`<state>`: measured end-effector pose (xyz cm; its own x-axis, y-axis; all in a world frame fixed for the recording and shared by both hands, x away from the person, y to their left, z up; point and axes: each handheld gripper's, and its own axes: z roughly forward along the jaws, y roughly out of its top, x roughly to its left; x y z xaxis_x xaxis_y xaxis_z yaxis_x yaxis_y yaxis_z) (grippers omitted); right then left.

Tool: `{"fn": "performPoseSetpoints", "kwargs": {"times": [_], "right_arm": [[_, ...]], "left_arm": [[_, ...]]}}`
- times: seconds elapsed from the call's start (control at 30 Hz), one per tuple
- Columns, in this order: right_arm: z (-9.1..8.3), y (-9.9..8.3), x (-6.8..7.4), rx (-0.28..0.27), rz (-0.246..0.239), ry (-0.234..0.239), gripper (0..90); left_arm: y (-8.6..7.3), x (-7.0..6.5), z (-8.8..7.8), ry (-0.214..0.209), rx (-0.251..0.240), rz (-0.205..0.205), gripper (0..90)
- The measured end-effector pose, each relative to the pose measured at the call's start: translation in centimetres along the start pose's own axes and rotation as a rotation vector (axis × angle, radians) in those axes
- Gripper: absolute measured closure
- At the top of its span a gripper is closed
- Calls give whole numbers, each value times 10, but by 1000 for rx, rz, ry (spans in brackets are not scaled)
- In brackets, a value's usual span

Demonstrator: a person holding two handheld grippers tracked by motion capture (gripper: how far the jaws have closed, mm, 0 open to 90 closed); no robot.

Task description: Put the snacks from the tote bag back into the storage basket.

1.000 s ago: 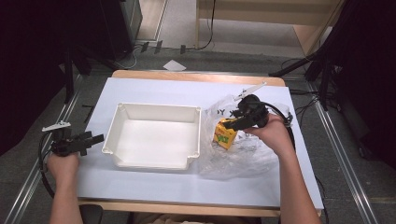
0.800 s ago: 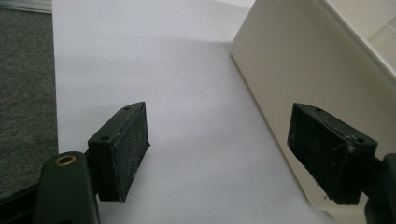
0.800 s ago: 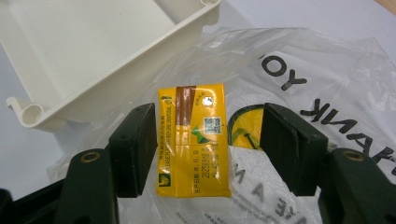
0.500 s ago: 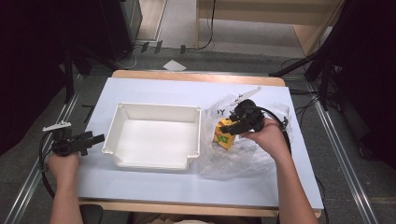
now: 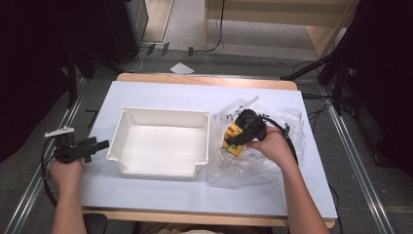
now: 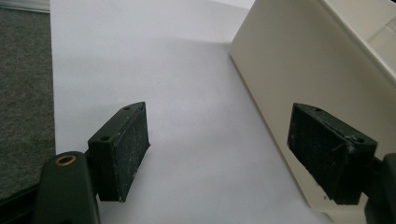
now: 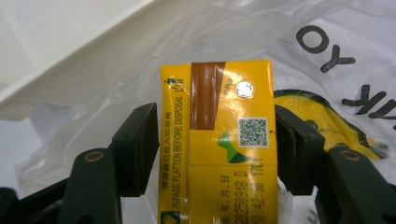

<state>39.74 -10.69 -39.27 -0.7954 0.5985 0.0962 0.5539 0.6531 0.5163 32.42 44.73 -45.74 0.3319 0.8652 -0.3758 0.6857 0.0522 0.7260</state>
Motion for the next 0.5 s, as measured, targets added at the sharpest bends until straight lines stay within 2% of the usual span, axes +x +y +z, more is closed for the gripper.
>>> {"fn": "performPoseSetpoints", "kwargs": {"times": [0.27, 0.47, 0.5], "right_arm": [[9, 0, 0, 41, 3, -28, 462], [11, -1, -1, 39, 9, -24, 476], [12, -1, 0, 44, 1, -35, 486]], "left_arm": [[0, 0, 1, 0, -2, -3, 218], [0, 0, 1, -2, -2, -2, 218], [0, 0, 1, -2, -2, -1, 218]]}}
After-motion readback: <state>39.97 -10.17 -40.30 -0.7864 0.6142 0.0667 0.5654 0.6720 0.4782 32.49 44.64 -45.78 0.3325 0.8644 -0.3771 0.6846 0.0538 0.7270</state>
